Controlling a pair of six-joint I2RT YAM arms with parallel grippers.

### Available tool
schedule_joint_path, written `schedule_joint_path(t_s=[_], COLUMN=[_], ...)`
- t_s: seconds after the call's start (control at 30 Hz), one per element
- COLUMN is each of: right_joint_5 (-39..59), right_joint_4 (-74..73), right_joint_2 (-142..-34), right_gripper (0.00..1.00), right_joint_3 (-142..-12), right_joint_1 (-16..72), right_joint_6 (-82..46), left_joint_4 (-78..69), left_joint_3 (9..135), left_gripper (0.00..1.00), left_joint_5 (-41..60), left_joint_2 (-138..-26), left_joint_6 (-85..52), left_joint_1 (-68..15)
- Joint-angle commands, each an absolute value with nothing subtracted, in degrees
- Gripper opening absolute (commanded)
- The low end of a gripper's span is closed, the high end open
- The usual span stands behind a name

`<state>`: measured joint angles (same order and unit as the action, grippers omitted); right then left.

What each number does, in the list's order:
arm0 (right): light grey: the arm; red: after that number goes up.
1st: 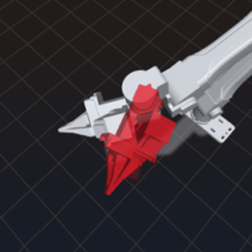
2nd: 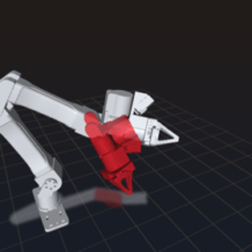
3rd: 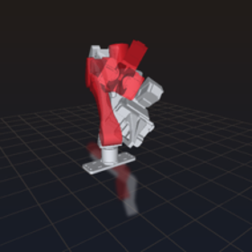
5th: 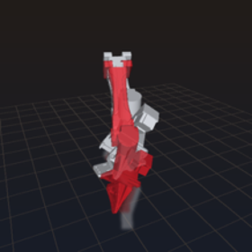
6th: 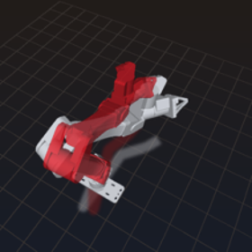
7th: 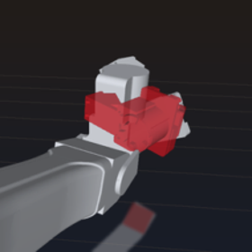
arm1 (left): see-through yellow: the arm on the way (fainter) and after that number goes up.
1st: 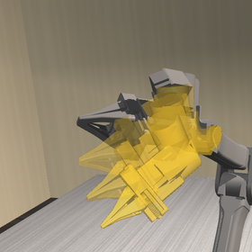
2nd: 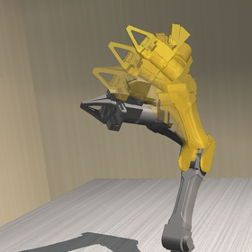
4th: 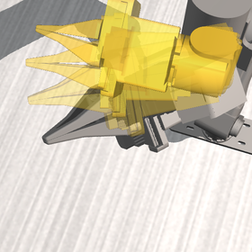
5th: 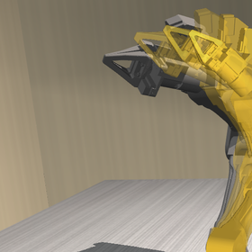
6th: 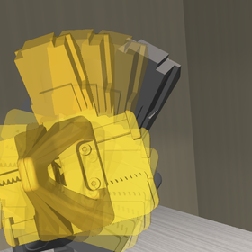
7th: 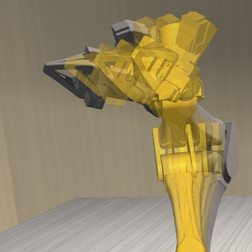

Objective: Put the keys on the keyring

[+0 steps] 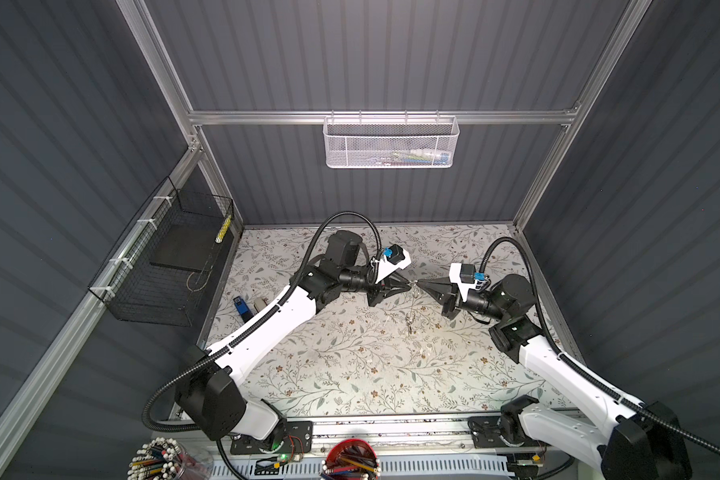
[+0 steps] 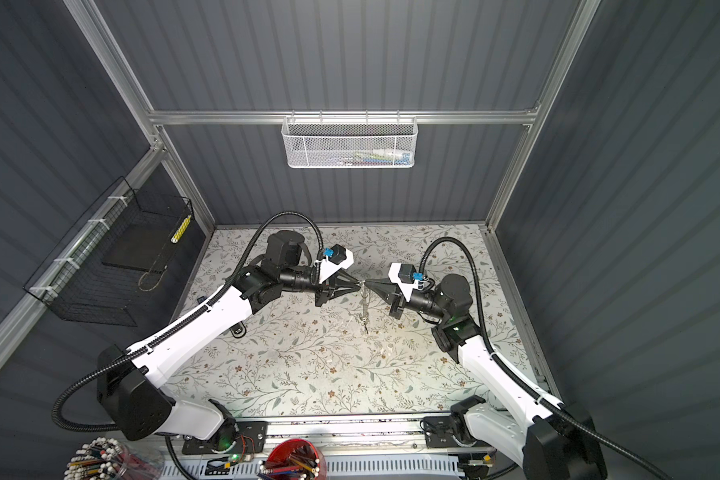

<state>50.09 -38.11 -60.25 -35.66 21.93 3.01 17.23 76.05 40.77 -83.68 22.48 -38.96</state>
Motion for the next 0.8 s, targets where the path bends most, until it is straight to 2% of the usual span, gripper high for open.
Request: schedule_joint_path(t_s=[0.0,0.17,0.77], right_joint_5=[50.0,49.5,52.6], right_joint_4=[-39.9,-43.0,-53.8], right_joint_2=[-59.2,-59.9,-62.3], right_gripper=[0.00,0.00,0.00], right_joint_3=[-35.9,-35.5,-33.7], right_joint_1=[21.8,21.7,21.8], right_joint_6=[2.5,0.8,-4.1], left_joint_4=[18.5,21.7,35.8], left_joint_3=[76.8,79.5,91.5], left_gripper=[0.06,0.00,0.00], left_joint_5=[42.3,44.2,55.1], left_joint_2=[-83.7,-85.1,-93.8], left_joint_6=[23.6,25.5,32.1], left_joint_1=[-38.8,-38.8,-38.7])
